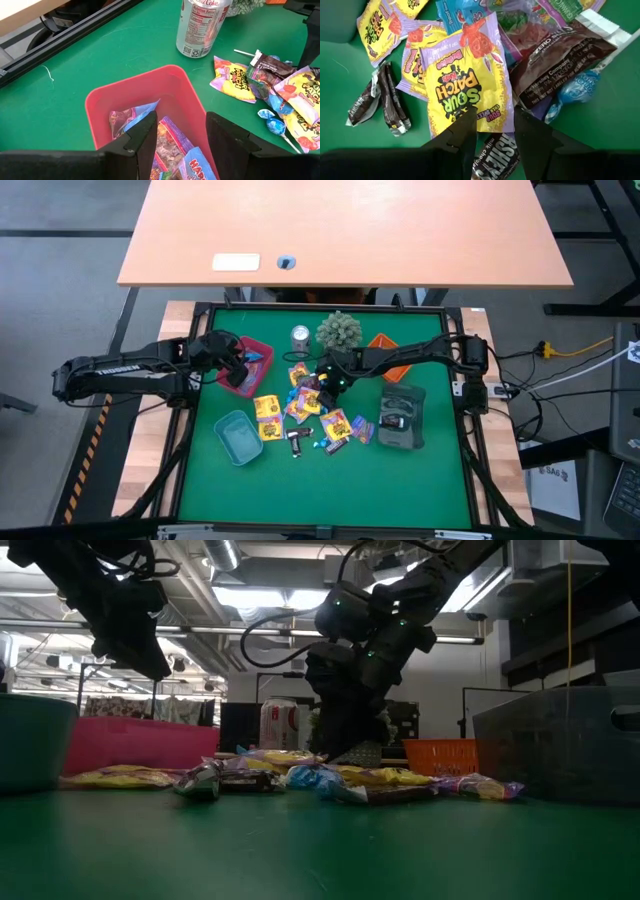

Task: Sort candy
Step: Put the yellow candy into the blue transparent bin

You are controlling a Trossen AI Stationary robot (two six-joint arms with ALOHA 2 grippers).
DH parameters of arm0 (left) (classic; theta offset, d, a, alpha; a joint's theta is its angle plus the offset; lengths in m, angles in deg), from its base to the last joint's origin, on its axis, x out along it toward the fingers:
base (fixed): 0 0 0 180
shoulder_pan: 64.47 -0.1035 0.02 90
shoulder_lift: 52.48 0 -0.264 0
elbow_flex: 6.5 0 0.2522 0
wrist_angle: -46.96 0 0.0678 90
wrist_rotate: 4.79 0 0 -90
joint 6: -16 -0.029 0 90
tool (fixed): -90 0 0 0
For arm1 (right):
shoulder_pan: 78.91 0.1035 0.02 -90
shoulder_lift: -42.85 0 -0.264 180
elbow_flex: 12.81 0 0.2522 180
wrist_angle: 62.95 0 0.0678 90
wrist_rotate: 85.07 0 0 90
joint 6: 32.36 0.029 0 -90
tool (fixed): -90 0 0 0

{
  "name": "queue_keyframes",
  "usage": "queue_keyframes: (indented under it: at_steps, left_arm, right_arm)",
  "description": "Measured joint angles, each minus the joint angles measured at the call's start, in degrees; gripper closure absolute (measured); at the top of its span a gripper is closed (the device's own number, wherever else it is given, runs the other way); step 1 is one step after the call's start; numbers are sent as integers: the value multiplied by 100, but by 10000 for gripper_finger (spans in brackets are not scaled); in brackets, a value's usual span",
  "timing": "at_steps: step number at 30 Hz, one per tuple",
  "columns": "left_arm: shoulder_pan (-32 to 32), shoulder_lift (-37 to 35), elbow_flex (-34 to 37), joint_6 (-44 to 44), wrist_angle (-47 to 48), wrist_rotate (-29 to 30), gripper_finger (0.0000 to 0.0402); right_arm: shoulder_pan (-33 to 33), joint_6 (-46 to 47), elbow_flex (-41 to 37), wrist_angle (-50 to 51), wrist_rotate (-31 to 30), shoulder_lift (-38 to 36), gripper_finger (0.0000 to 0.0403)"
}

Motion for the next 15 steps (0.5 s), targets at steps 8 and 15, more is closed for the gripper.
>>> queue_keyframes:
  at_steps: [8, 15]
  left_arm:
    - [0, 0, 0, 0, 0, 0, 247]
    - [0, 0, 0, 0, 0, 0, 247]
  right_arm:
    - [2, 2, 0, 0, 2, 0, 279]
    - [39, -15, 0, -13, 57, 0, 358]
